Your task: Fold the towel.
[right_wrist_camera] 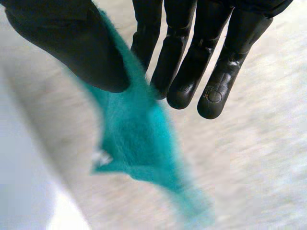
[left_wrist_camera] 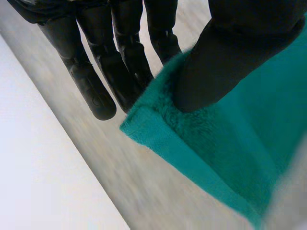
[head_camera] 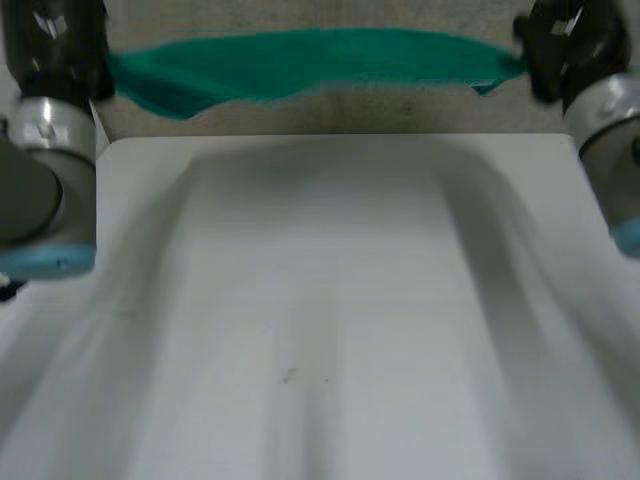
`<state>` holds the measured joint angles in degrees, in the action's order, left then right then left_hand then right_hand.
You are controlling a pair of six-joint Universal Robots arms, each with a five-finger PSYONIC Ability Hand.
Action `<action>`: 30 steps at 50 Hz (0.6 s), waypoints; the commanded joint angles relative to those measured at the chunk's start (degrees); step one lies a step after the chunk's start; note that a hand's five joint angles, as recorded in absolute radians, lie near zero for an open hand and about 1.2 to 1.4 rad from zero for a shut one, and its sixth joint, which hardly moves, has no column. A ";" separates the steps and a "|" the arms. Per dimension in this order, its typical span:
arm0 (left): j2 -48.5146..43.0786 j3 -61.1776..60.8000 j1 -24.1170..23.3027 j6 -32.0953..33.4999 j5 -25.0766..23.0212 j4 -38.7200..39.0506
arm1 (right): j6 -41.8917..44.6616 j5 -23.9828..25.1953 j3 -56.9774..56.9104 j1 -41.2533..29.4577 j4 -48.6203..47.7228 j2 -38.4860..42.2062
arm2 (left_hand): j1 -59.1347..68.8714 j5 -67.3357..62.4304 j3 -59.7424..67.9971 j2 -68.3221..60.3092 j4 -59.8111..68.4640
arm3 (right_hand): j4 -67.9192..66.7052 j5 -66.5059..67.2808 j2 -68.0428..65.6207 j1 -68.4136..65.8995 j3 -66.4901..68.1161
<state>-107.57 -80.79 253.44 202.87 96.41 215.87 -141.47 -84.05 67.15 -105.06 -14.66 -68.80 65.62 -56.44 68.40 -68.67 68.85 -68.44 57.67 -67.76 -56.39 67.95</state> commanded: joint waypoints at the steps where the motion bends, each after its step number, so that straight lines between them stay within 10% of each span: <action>1: -4.40 -11.49 1.27 0.16 -2.10 -0.27 | -0.12 3.63 7.90 1.09 6.92 5.68 | 14.38 -13.56 11.60 -11.33 11.15 | -11.56 12.33 -12.24 -23.61 12.05; 12: -5.28 -17.12 1.71 -0.19 -2.54 -0.01 | -10.21 4.60 12.91 2.66 7.01 12.90 | 14.38 -13.56 11.60 -11.33 11.15 | -11.56 12.33 -12.24 -23.61 12.05; 22: -4.67 -18.70 3.64 -0.19 -2.63 -0.10 | -27.70 4.07 14.23 8.46 8.67 13.07 | 14.38 -13.56 11.60 -11.33 11.15 | 26.04 -25.27 25.36 13.99 -25.55; 30: -4.05 -19.23 3.73 -0.37 -2.36 -0.71 | -29.39 5.03 13.80 10.22 13.76 13.60 | 14.38 -13.56 11.60 -11.33 11.15 | 7.85 -7.08 7.17 -4.19 -7.36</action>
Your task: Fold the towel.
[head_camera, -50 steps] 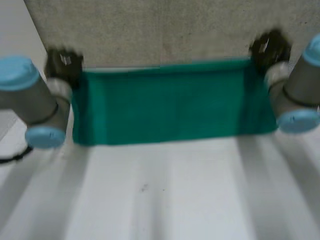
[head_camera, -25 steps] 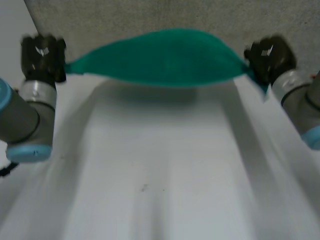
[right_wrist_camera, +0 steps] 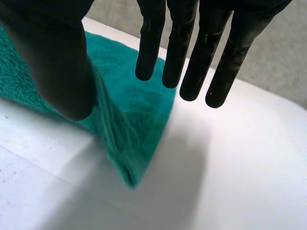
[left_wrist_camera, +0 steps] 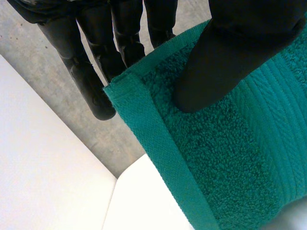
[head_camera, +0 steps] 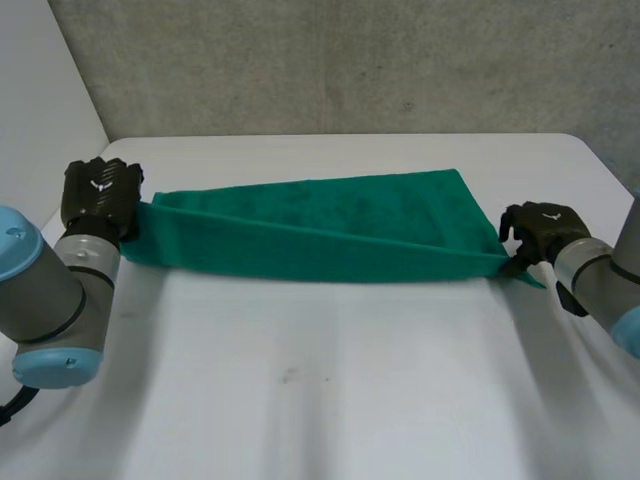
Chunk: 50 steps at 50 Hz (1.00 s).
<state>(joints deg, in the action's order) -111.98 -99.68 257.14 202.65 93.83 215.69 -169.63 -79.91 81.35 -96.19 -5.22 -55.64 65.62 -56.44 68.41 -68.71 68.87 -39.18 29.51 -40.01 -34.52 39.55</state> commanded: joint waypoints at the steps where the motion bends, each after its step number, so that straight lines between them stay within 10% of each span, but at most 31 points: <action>1: 0.45 -0.60 0.03 -0.24 0.21 -0.53 | -1.23 1.25 -0.49 1.27 4.86 0.97 | 14.38 -13.56 11.59 -11.29 11.13 | -28.03 27.70 -27.20 -32.69 27.66; 11: 3.96 -4.03 0.12 0.02 0.21 -3.77 | 3.33 6.08 -0.41 2.94 11.80 2.03 | 14.38 -13.56 11.59 -11.29 11.13 | -40.82 40.49 -39.99 -45.48 40.45; 24: 16.78 -12.55 4.33 8.19 -1.54 -39.00 | 57.11 2.75 12.07 11.37 35.36 -17.30 | 14.38 -13.56 11.59 -11.29 11.13 | -40.82 40.49 -39.99 -45.48 40.45; 35: 17.68 -11.33 4.16 7.58 -9.02 -31.66 | 45.99 2.75 7.60 9.54 24.22 -17.32 | 14.38 -13.56 11.59 -11.29 11.13 | -40.82 40.49 -39.99 -45.48 40.45; 50: -9.03 14.15 -3.22 8.11 2.14 -17.05 | 39.46 -4.20 -9.54 0.31 9.62 0.00 | 14.38 -13.56 11.59 -11.29 11.13 | -40.82 40.49 -39.99 -45.48 40.45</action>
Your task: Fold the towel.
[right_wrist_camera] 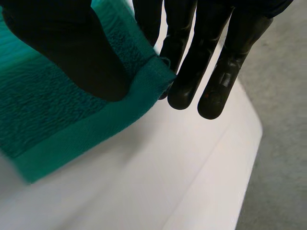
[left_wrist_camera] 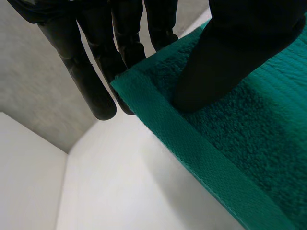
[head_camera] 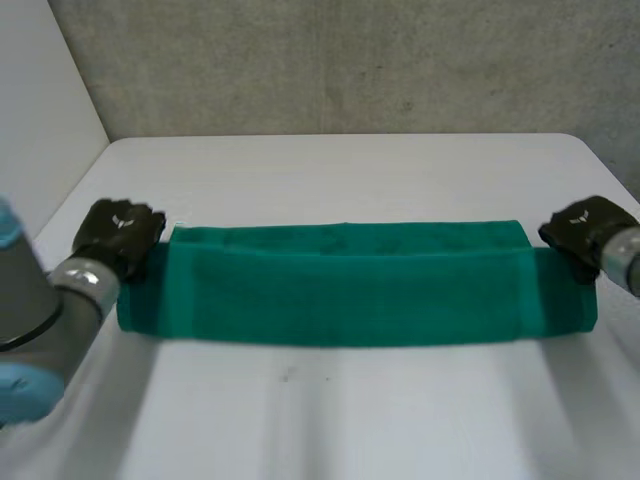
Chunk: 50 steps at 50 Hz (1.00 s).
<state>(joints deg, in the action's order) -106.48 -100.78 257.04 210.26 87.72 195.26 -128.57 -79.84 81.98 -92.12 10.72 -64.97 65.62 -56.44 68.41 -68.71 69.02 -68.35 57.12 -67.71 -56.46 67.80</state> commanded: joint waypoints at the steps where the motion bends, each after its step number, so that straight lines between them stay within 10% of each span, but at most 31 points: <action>1: -15.85 16.74 -3.38 0.50 8.86 3.37 | -1.59 -4.28 -12.44 -4.47 -7.45 11.42 | 14.38 -13.56 11.59 -11.29 10.98 | -11.65 12.88 -12.29 -23.54 12.20; 14: -30.52 33.80 -3.82 0.59 8.96 4.42 | -1.15 -6.38 -32.84 -6.93 -9.75 28.49 | 14.38 -13.56 11.59 -11.29 10.98 | -11.65 12.88 -12.29 -23.54 12.20; 16: -31.24 34.07 -4.09 0.50 8.00 5.30 | -1.41 -8.83 -36.00 -7.81 -9.75 31.04 | 12.40 -11.58 9.61 -9.31 9.00 | 50.53 -49.30 49.89 38.64 -49.99; 17: -31.41 33.99 -4.26 0.50 7.38 6.00 | -1.59 -9.80 -36.45 -8.16 -9.75 31.48 | -9.10 9.92 -11.89 12.19 -12.50 | 58.35 -57.12 57.71 46.46 -57.80; 19: -31.50 33.72 -4.79 0.68 5.89 7.58 | -2.03 -12.00 -37.24 -8.60 -10.01 31.75 | -55.62 56.44 -58.41 58.71 -59.02 | 58.35 -57.12 57.71 46.46 -57.80; 32: -21.58 23.36 -6.99 0.24 4.74 11.55 | -19.51 -10.36 -20.75 -8.08 -15.90 14.73 | -55.62 56.44 -58.41 58.71 -59.02 | 58.35 -57.12 57.71 46.46 -57.80; 50: -4.70 -1.08 -6.99 -7.05 4.83 11.02 | -20.40 -0.50 3.80 -4.47 -14.67 3.01 | -55.62 56.44 -58.41 58.71 -59.02 | 48.52 -47.29 47.88 36.63 -47.98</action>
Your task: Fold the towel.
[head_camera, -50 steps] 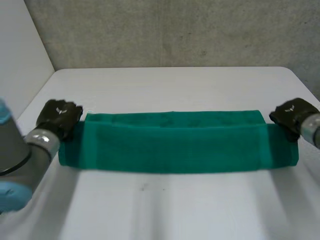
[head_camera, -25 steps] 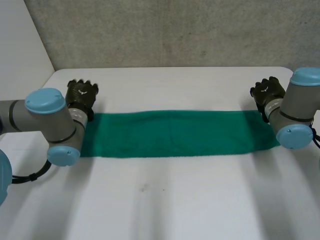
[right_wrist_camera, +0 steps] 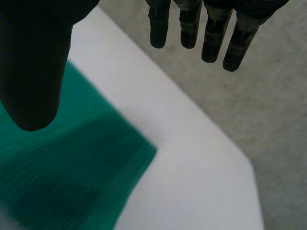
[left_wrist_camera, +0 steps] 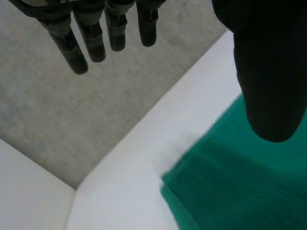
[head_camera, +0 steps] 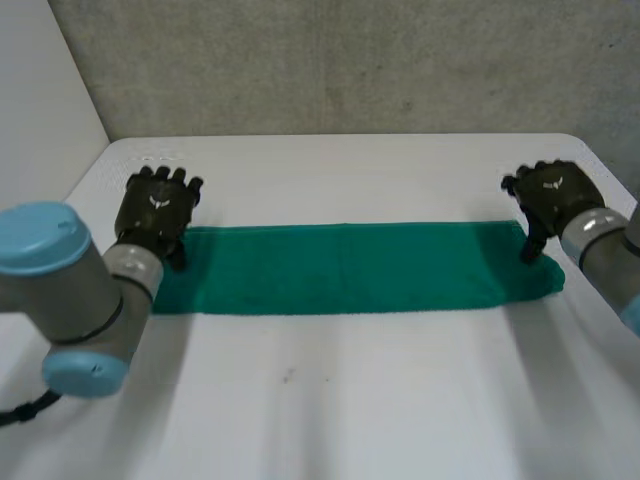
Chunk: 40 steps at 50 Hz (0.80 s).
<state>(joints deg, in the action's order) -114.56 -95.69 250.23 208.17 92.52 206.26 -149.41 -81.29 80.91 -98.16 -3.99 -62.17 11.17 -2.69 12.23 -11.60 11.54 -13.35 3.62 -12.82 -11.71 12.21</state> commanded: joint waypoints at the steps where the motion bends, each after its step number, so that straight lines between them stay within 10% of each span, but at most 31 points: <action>1: 3.55 -6.61 -0.18 -5.58 -0.06 0.02 | 0.52 0.96 5.39 1.83 -0.05 0.47 | -1.17 2.69 -2.23 1.60 -1.54 | -7.49 7.22 -8.02 -9.12 8.63; 15: 3.82 -7.58 0.61 -8.13 -0.06 0.02 | 0.96 2.46 3.64 6.05 -2.69 7.15 | -1.17 2.69 -2.23 1.60 -1.54 | -20.79 20.52 -21.32 -22.42 21.93; 21: 3.82 -7.84 0.61 -8.22 -0.06 0.02 | 1.49 1.41 0.74 8.59 -1.98 11.02 | -1.17 2.69 -2.23 1.60 -1.54 | -66.63 66.36 -67.16 -68.26 67.77; 40: 4.61 -7.93 0.61 -8.22 0.03 -0.07 | 21.79 -4.84 -3.65 19.41 -2.34 6.37 | -1.17 2.69 -2.23 1.60 -1.54 | -66.65 66.38 -67.18 -68.29 67.79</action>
<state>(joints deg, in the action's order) -110.37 -103.63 250.84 199.95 92.55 206.24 -134.94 -86.19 78.81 -79.47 -6.35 -54.28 11.17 -2.69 12.23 -11.60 11.54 -68.15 55.95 -67.53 -54.93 67.58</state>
